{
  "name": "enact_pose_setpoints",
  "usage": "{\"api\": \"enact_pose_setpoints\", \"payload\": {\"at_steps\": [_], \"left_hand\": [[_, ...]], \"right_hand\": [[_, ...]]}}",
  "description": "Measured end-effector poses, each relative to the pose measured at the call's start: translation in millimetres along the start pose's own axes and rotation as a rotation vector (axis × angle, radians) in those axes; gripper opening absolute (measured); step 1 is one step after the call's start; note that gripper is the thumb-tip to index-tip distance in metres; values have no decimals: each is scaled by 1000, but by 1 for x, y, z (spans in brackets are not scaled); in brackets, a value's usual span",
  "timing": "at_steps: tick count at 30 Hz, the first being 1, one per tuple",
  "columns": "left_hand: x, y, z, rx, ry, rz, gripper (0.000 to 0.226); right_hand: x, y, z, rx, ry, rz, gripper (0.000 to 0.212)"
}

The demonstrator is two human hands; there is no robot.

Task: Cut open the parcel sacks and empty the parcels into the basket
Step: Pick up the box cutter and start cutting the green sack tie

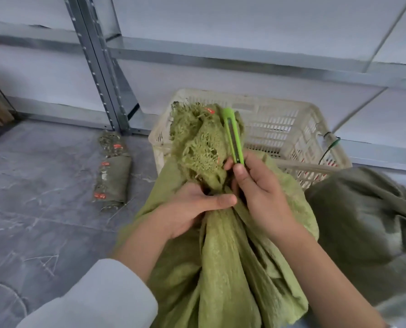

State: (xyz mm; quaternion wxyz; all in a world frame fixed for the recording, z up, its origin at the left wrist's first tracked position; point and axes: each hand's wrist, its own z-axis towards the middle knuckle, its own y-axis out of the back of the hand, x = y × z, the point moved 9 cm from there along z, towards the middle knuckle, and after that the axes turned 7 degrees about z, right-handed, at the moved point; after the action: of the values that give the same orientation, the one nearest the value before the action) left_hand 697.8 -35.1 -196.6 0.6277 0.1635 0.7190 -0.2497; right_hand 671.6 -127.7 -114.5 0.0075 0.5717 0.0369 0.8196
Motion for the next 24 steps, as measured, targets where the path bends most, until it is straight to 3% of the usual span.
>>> {"api": "enact_pose_setpoints", "payload": {"at_steps": [3, 7, 11, 14, 19, 24], "left_hand": [[-7, 9, 4, -204, -46, 25, 48], [-9, 22, -1, -368, -55, -61, 71], [-11, 28, -8, -399, -20, -188, 74], [-5, 45, -15, -527, 42, -266, 84], [3, 31, -13, -436, 131, -473, 94], [2, 33, -14, -411, 107, -433, 93]], "right_hand": [[-17, 1, -2, -25, -64, 106, 20], [-34, 21, -7, -189, -162, 420, 20], [-33, 15, -17, -52, -195, 356, 20], [-31, 3, -24, 14, -210, 303, 23], [-33, -12, -30, 3, -276, 222, 26], [-30, -14, -31, -2, -291, 218, 31]]}}
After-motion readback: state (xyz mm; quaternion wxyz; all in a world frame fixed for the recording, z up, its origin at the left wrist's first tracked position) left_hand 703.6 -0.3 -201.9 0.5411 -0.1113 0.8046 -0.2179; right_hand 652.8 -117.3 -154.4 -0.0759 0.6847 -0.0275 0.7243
